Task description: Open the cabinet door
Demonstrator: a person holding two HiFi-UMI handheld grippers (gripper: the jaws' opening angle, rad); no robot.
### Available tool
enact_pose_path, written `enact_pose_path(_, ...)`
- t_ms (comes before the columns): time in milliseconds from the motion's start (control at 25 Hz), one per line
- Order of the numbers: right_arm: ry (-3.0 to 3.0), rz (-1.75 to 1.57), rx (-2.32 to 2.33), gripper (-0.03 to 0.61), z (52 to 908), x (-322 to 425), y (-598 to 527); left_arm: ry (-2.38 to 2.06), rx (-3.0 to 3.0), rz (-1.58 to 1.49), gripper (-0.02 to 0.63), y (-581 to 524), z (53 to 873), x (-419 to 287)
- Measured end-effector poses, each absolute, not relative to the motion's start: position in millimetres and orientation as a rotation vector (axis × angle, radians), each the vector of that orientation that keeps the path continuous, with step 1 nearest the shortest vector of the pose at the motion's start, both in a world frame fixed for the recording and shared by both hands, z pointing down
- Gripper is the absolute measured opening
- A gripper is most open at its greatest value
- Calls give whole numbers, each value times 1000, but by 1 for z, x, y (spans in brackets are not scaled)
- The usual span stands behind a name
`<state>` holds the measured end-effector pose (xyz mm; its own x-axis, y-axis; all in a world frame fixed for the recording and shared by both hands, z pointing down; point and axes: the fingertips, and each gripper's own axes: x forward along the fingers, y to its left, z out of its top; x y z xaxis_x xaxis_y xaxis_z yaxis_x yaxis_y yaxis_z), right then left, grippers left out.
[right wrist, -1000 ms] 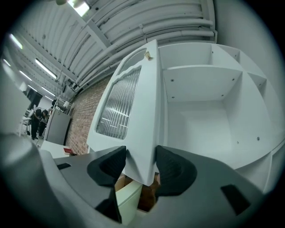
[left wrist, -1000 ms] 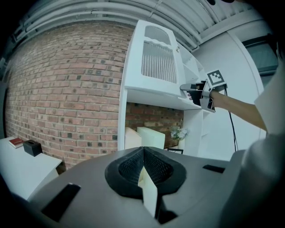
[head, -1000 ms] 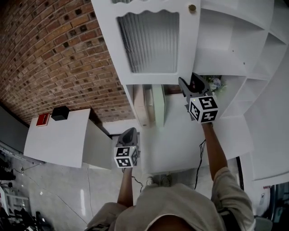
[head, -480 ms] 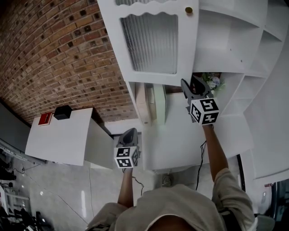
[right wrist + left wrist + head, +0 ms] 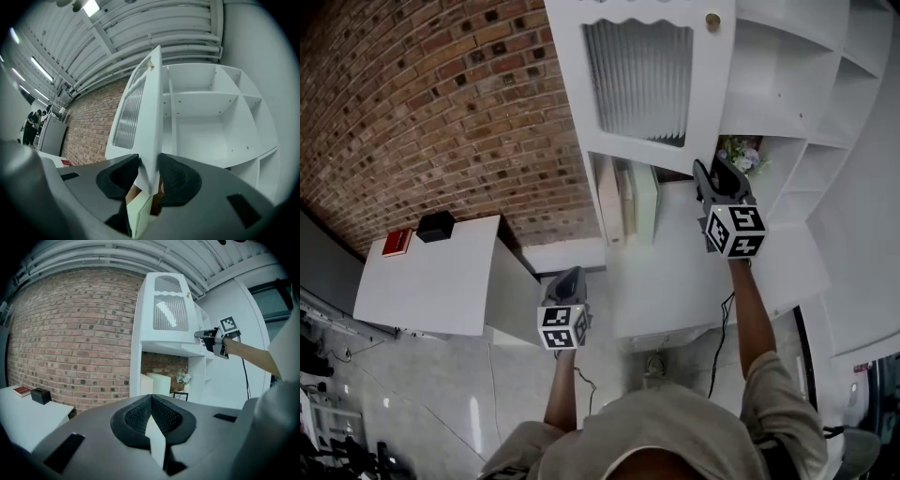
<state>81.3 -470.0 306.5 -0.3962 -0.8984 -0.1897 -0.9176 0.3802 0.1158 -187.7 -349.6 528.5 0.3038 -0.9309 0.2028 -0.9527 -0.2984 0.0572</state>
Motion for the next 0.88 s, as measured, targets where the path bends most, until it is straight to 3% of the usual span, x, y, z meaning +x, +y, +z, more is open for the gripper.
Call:
enact_pose_path(320,2506,289,-1712,109,305,61,-424,-1738,2410,180,26,-306,525,-215)
enact_pose_path(880,2540,387,-1707,98,306,3,-351,-1751,2418,146,26,-241,521,-247)
